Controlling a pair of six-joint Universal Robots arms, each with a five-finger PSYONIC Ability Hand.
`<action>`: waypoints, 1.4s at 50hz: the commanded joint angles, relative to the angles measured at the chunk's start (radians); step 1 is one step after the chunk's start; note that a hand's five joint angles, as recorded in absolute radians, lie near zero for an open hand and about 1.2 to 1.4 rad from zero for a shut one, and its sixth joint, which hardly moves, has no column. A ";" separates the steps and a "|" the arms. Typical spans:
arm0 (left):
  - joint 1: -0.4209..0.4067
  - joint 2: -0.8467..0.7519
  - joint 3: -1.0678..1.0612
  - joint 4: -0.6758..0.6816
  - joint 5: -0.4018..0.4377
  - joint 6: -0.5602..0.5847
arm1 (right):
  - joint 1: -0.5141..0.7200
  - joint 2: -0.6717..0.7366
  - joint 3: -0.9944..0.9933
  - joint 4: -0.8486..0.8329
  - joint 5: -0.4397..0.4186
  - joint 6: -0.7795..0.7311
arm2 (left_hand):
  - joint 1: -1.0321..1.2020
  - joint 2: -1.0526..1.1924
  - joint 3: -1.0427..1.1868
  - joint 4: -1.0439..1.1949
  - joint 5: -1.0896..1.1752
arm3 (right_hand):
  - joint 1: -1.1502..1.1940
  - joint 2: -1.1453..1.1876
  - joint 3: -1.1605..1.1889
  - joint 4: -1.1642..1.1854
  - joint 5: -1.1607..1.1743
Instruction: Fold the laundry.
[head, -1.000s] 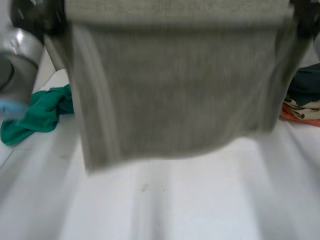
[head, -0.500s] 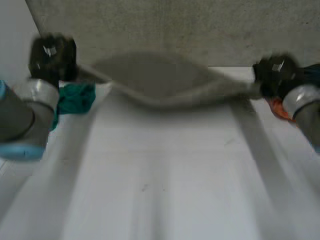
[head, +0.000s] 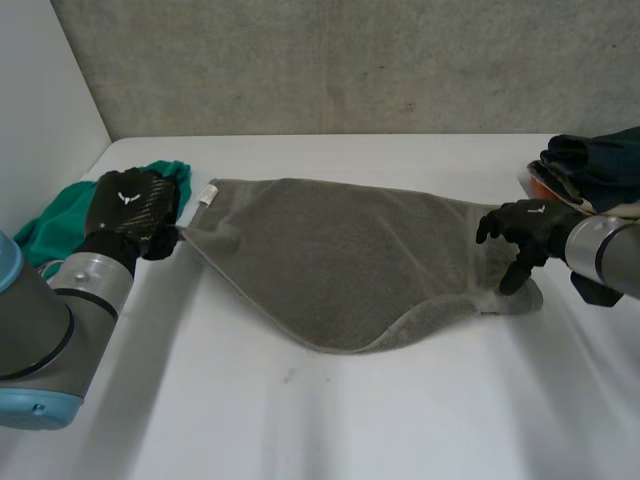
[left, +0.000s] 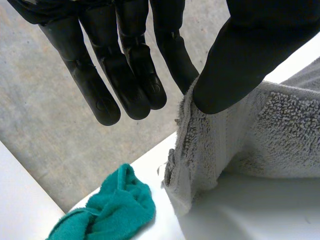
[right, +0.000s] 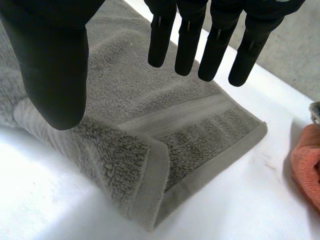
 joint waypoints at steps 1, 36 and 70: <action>0.000 0.044 -0.010 0.000 0.001 -0.001 | -0.005 0.023 -0.166 0.161 -0.007 0.031 | 0.239 0.198 0.202 0.193 0.235 | 0.003 0.020 0.013 0.019 0.045; 0.010 0.067 -0.002 0.000 0.003 -0.001 | 0.055 0.219 -0.227 0.292 0.120 -0.144 | 0.239 0.198 0.202 0.193 0.235 | 0.093 0.110 0.103 0.109 0.135; 0.062 0.434 0.000 -0.388 0.007 0.037 | -0.065 -0.302 0.090 0.278 0.076 -0.265 | 0.239 0.198 0.202 0.193 0.235 | 0.889 0.905 0.899 0.905 0.930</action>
